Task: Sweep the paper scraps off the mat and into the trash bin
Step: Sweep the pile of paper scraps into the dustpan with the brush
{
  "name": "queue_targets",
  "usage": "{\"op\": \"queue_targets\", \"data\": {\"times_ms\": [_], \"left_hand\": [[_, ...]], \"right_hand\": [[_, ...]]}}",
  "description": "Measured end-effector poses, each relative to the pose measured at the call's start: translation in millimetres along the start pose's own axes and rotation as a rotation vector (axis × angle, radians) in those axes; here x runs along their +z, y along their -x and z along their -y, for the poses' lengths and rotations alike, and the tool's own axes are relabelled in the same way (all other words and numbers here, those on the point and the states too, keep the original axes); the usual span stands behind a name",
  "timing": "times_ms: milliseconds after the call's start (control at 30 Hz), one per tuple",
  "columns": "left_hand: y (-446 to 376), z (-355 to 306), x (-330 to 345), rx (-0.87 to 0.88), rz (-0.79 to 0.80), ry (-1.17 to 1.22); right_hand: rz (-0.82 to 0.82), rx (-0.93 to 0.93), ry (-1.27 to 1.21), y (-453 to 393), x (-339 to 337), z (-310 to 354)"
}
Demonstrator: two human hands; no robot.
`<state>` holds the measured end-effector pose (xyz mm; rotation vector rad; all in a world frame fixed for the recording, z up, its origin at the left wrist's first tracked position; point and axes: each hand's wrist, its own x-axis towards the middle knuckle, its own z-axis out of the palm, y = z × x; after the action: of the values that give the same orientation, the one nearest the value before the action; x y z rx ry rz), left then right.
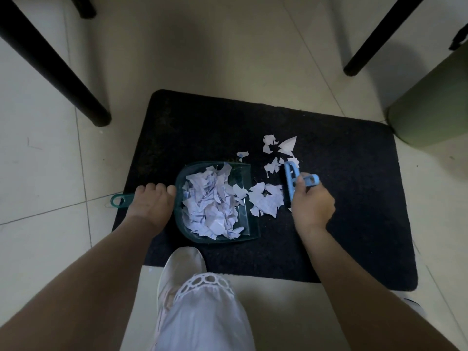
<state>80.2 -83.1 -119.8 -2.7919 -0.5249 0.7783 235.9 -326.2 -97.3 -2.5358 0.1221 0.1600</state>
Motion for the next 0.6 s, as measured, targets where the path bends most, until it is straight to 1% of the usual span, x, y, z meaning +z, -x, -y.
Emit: {"op": "queue_targets", "data": {"times_ms": [67,133,267,367,467,533,600], "left_hand": [[-1,-2,0,0.008,-0.001,0.006],[-3,-4,-1,0.014,-0.01,0.009],[-5,-5,-1,0.018,-0.013,0.011],[-6,-5,-1,0.016,-0.019,0.013],[-5,-5,0,0.013,-0.019,0.016],[-6,-5,0,0.011,-0.022,0.02],[-6,-6,0,0.009,-0.016,0.022]], "right_hand": [[-0.079,0.021,0.02,-7,-7,-6],[-0.103,0.05,0.089,-12,-9,-11],[0.011,0.047,0.185,3,8,-8],[0.106,-0.011,0.143,23,23,4],[0.152,-0.047,0.046,33,26,11],[0.128,-0.044,-0.036,30,20,13],[0.05,-0.007,-0.062,19,10,12]]}}
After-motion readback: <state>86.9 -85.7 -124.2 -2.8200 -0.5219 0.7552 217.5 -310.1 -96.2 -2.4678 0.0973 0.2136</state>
